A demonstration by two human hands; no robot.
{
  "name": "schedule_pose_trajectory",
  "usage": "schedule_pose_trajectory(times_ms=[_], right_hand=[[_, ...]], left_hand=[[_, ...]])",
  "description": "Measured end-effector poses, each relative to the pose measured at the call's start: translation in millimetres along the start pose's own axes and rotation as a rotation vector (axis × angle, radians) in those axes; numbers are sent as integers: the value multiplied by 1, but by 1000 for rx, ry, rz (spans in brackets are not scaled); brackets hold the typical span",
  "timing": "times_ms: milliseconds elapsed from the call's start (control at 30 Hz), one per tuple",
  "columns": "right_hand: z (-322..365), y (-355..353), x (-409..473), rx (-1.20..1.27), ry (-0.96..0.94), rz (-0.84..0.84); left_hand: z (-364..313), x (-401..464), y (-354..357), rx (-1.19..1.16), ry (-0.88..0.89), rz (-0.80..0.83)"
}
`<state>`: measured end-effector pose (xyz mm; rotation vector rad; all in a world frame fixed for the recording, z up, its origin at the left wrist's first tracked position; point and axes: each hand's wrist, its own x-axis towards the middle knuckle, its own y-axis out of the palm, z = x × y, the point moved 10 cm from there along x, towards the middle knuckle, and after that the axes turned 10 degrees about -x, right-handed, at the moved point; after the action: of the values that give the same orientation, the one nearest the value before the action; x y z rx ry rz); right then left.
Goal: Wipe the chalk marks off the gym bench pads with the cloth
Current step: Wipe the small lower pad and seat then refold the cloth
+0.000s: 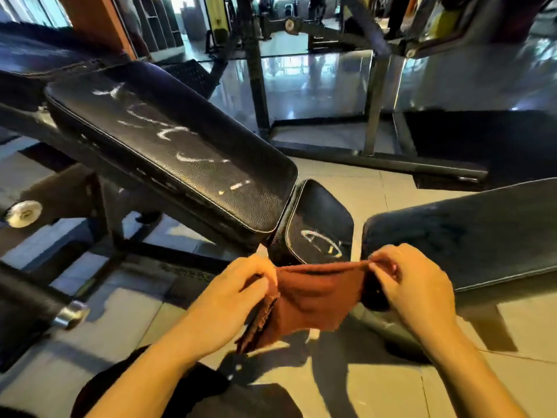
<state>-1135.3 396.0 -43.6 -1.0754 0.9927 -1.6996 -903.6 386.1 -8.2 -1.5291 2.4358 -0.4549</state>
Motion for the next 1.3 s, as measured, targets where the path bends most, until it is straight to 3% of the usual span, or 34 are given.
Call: schedule_pose_trajectory(times_ms=[100,167,333,467,533,700,800,900,1033,1167,1300], right_hand=[[18,-17,18,156,44,-265],[40,-10,32,316,60,-340],[63,77,21,573,331,-115],[62,108,19,261,319,97],[66,108,37,249,271,152],[80,112,81,242,147,186],[90,108,59,207,55,141],[96,105,14,330,38,116],[80,118,48,186,78,175],[77,117,101,139,128,144],[91,105,53,254,6,130]], left_hand=[[23,-2,0,77,42,-39],[23,1,-2,95,99,-79],[59,-12,-18,119,64,-118],[81,-13,-18,244,44,-40],[83,-9,-17,207,50,-41],[78,0,-19,-27,38,-188],[86,-1,-25,-119,-15,-291],[106,-6,-26,-232,-119,-294],[115,-3,-28,-232,-164,-301],[85,12,-25,-231,-69,-347],[95,-2,-22,-203,-107,-395]])
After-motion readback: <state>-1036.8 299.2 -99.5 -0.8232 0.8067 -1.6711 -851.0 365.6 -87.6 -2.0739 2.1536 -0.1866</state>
